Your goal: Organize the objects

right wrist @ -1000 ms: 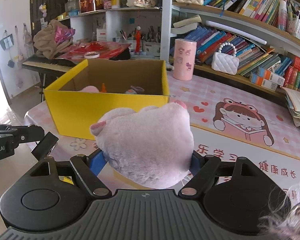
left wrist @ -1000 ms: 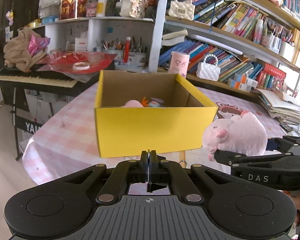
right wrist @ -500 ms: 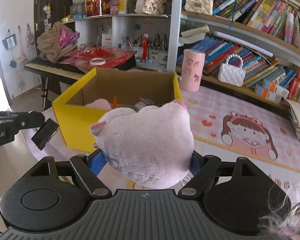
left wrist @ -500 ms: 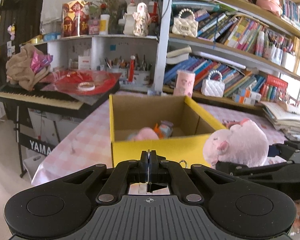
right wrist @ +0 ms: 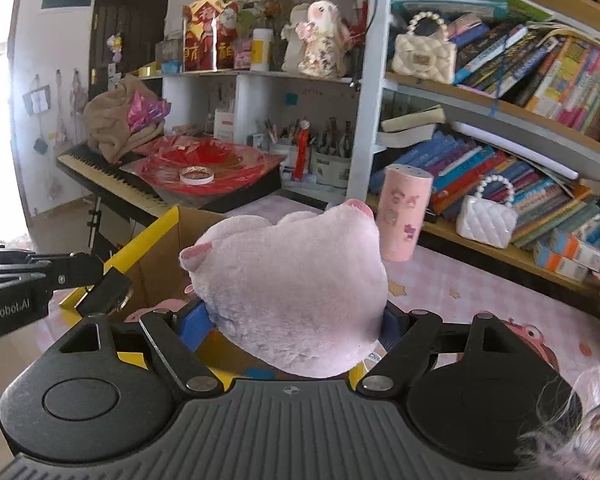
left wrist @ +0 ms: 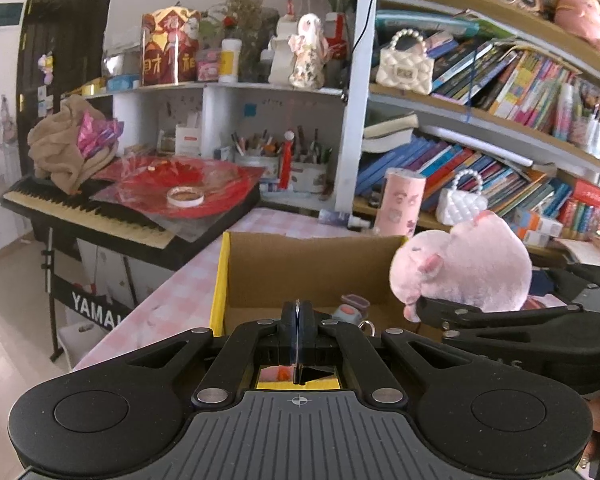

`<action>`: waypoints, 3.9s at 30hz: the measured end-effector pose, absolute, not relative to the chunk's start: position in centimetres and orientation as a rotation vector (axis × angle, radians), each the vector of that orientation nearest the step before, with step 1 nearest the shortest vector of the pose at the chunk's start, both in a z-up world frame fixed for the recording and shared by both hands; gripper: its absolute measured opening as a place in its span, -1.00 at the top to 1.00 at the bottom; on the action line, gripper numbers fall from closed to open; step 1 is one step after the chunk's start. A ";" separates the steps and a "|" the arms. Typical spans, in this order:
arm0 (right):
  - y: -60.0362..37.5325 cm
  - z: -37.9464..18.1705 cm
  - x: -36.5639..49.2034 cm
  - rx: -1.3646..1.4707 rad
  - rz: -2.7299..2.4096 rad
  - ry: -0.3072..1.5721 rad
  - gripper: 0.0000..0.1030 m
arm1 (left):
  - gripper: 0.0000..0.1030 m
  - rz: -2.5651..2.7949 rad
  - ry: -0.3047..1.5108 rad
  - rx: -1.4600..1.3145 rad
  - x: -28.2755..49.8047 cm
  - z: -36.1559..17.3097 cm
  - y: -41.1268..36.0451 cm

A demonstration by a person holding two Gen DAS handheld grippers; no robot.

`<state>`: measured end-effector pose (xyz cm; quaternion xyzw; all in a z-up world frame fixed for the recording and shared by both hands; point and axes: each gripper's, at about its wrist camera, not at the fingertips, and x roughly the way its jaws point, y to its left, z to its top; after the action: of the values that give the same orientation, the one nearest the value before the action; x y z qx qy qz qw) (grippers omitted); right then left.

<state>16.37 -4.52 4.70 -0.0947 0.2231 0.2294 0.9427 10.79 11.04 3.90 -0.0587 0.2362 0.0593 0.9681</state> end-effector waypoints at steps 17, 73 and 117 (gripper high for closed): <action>-3.7 0.7 20.4 -0.289 0.614 0.545 -0.78 | 1.00 0.158 0.543 -0.107 14.9 2.1 9.3; -17.5 -0.4 -1.0 -0.018 -0.100 0.620 -0.99 | -0.87 -0.088 0.628 0.026 1.6 0.1 0.4; -21.3 -1.0 -4.1 0.028 -0.217 0.666 -1.00 | -0.91 -0.013 0.673 0.118 -0.4 -0.5 -5.2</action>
<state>-4.08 -21.27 -1.03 0.0136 0.3261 -0.1062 0.9393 -0.41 -5.19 -0.55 0.0580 0.3302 -0.0063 0.9421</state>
